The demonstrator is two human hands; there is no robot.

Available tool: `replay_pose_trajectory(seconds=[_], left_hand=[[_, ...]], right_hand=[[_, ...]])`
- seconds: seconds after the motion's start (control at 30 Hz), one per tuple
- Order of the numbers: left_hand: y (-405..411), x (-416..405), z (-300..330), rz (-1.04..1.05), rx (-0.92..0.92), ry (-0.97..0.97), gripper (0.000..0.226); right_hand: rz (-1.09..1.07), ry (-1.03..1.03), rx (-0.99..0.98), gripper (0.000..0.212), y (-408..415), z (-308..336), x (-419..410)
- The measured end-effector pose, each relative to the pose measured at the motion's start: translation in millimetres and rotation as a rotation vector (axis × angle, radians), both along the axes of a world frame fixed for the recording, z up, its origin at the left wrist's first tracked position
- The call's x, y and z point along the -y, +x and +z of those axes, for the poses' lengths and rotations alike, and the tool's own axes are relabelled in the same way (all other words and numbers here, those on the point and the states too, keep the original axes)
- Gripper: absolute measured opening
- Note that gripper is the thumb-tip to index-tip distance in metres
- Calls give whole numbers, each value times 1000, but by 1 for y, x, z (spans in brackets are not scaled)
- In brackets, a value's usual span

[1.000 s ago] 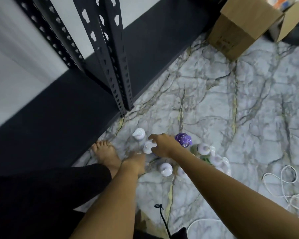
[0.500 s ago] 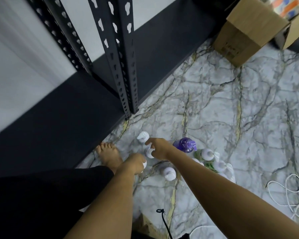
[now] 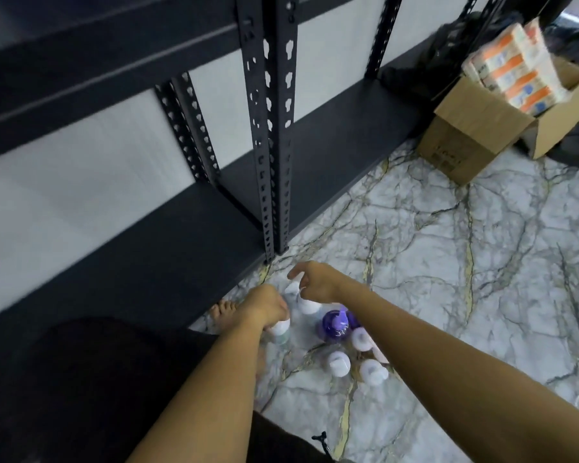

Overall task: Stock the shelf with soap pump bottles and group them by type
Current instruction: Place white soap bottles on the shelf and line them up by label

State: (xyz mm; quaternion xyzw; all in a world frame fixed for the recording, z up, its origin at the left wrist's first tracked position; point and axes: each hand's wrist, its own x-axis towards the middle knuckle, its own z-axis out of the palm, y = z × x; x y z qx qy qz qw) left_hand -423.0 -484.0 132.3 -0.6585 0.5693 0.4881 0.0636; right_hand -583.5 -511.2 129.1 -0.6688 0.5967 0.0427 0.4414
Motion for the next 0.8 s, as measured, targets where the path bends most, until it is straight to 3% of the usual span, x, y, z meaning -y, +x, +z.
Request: replay_pose_trajectory(seconds=[0.13,0.33,0.8], left_hand=[[9,-1,44,-7,-11,-114,7],[36,2,120,-14,-16,-264,16],[77,-15,329,-53,55,-762,11]], right_hand=[[106,-117,-42,52,8,38,3],[200,-255,-33,53,19,122,13],[306,-629,4,49,59,344,11]])
